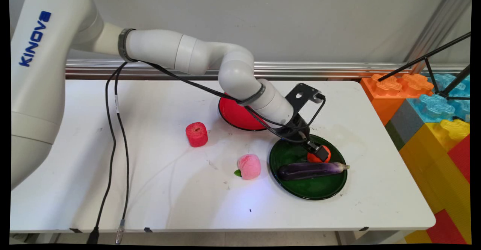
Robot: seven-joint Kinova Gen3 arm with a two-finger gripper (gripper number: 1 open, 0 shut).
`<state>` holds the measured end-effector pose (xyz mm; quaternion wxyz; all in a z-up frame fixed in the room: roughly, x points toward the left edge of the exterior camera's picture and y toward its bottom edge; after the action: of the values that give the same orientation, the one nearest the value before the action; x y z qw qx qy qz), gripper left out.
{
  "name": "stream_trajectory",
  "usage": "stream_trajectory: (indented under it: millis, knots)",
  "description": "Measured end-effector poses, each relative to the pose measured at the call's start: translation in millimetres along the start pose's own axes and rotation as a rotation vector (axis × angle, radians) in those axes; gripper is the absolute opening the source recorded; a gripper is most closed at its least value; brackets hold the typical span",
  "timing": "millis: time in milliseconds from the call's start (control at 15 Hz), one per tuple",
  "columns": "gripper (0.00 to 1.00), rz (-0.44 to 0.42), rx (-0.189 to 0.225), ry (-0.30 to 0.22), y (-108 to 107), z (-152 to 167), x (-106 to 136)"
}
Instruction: Pick up the mandarin from the green plate, then place the picked object on the table
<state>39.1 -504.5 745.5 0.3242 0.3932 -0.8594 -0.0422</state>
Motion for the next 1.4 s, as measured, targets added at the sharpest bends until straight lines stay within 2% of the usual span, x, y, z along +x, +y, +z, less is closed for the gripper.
stream_trajectory:
  millis: [400,867,1400]
  knots:
    - [0.00,0.009,-0.010,-0.005,2,0,-3]
    - [0.00,0.014,-0.018,0.015,12,-8,3]
    - [0.00,0.074,0.019,0.031,24,-44,22]
